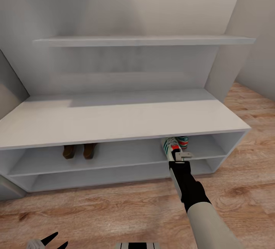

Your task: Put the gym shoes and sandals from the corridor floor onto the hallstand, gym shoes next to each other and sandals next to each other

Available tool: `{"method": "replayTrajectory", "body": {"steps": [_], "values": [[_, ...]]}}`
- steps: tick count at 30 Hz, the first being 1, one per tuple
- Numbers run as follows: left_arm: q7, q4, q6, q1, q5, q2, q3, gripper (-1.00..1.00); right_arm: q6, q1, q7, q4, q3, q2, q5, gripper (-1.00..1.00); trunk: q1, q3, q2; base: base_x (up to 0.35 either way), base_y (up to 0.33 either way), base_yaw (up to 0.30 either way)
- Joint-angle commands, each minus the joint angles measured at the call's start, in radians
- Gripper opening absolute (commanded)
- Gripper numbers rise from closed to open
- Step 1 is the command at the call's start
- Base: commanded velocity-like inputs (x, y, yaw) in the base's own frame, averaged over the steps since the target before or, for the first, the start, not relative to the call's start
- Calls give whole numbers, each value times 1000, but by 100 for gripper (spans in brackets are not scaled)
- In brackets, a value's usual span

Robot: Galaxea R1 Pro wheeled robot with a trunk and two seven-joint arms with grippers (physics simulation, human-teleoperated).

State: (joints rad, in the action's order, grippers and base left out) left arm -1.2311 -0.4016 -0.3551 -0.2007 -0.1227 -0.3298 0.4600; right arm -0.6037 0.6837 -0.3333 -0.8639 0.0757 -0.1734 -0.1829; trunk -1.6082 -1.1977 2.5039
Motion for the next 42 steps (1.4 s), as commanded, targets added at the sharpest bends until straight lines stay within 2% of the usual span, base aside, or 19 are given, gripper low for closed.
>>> {"method": "replayTrajectory", "body": {"steps": [1,42], "values": [[-4,1,-5,-1,0,0,2,100,-7,0,4,-1,3,-1,-10,-100,0,-1,0,29,0,0],[-4,0,-5,0,0,1,-3,100,-7,0,4,-1,3,-1,-10,-100,0,-1,0,93,25,0]]}}
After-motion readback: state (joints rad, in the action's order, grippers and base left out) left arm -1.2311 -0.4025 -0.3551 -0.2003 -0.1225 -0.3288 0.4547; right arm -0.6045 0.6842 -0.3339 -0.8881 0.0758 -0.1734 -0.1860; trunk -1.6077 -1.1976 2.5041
